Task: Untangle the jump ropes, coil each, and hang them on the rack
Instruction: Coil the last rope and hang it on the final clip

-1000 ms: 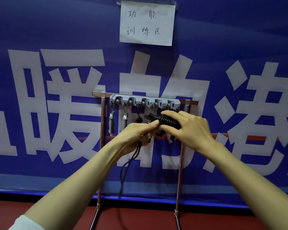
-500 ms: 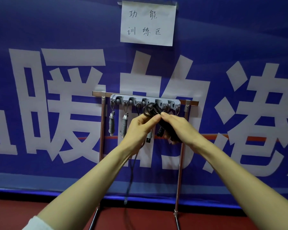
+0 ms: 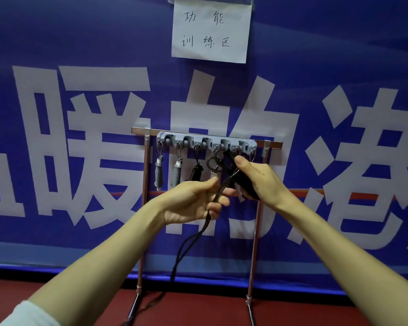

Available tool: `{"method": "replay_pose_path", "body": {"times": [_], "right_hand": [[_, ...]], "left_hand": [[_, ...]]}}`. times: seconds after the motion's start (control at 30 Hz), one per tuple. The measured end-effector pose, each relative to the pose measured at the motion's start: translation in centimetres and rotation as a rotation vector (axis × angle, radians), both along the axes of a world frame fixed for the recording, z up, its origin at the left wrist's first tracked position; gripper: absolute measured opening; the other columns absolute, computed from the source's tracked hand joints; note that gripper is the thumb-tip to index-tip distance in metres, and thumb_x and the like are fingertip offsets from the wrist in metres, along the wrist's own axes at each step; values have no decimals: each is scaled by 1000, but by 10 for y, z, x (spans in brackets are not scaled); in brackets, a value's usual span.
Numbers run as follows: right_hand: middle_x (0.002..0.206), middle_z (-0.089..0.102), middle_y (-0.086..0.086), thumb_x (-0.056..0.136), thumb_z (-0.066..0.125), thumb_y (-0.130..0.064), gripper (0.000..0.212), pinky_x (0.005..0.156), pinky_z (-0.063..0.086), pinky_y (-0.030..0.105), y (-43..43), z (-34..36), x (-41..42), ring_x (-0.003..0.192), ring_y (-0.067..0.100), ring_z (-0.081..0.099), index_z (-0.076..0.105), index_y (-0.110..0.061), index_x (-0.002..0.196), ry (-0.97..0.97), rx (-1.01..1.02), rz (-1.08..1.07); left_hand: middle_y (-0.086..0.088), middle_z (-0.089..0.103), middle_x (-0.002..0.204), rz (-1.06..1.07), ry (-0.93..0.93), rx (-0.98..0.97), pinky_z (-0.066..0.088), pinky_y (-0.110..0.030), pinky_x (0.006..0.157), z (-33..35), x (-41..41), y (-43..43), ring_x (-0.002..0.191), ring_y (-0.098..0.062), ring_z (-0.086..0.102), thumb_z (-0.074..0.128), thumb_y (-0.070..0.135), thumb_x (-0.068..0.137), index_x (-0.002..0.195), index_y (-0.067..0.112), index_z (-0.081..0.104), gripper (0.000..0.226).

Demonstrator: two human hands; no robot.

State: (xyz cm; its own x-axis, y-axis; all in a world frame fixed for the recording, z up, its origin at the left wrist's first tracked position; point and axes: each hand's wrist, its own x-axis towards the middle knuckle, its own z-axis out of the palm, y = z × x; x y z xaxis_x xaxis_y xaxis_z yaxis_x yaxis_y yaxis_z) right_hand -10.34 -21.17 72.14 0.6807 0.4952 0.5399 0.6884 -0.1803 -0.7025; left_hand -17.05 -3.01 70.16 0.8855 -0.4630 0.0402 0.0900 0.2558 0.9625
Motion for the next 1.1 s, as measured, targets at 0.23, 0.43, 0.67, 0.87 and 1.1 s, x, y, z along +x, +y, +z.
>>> {"method": "replay_pose_path", "body": {"times": [0.23,0.43,0.67,0.87,1.1], "right_hand": [[54,56,12,87,41,-67,69,51,40,31,1,4,-3,48,23,50,54,-3,64,-13,-27,10],[57,53,15,86,43,-64,75,51,36,32,-6,8,-9,50,25,45,57,9,72,52,-56,31],[54,48,9,89,43,-63,54,46,32,26,-10,14,-31,45,19,40,58,-18,63,243,-332,265],[67,52,8,81,45,-73,66,49,38,26,-3,20,-24,54,17,47,59,-8,87,312,-853,179],[89,63,-8,94,26,-67,50,73,46,35,3,6,-5,89,18,59,38,-44,136,-278,-908,-313]], "left_hand": [[4,65,74,1,-8,10,55,-28,74,-2,3,-3,69,-8,61,54,22,89,81,16,75,23],[-10,59,81,395,-431,393,42,-19,59,3,12,10,58,-7,47,68,31,76,95,5,71,33],[-1,71,83,207,-731,641,52,-21,75,28,16,34,81,-11,66,66,2,84,91,12,72,13],[1,74,91,11,-1074,1421,50,-15,73,71,23,9,81,-5,65,73,13,84,99,17,75,16],[-7,71,92,699,-1046,1215,52,-41,75,24,15,-11,86,-27,66,60,9,90,100,12,58,11]]}}
